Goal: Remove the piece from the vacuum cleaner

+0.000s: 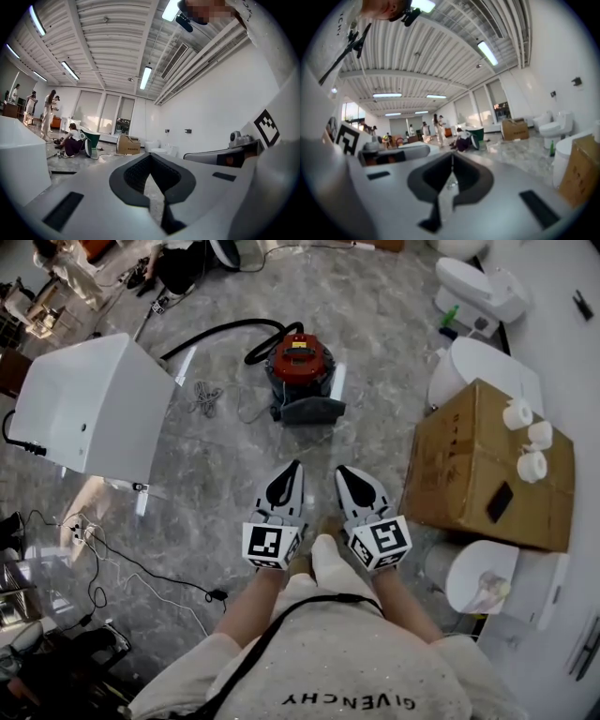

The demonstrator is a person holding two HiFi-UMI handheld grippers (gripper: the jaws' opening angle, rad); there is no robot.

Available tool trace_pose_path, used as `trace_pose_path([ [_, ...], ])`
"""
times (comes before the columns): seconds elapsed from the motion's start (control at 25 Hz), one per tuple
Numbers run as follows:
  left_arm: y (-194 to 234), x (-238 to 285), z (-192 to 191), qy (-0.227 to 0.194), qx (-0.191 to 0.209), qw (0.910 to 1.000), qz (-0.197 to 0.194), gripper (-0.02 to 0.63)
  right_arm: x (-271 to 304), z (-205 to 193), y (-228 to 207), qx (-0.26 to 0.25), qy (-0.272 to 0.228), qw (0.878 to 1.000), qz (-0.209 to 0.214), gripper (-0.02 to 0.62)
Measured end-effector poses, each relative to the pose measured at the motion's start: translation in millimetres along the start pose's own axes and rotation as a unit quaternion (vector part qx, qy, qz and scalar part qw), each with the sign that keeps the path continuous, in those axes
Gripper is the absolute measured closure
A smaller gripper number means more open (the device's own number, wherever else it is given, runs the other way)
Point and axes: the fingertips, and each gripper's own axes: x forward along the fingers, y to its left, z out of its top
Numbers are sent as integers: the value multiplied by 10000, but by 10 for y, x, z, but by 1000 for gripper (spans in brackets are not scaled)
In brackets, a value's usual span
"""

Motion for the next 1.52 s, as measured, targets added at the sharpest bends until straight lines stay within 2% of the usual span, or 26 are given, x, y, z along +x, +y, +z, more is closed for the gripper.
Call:
trace_pose_path([
  [0.08,-3,99,-7,18,-2,10000,0,586,55,-1,-72,109,22,9999,58,581],
  [0.72,125,725,-181,171,-57,9997,191,586,472,-129,-575,4,503,9981,369,581],
  [1.12,301,899,-306,320,-180,9986,384,586,755,-210,-698,98,671,9962,547,581],
  [1.52,664,1468,-432,490,-316,9981,221,586,1277,-228,-1043,166,876,9953,379,581],
])
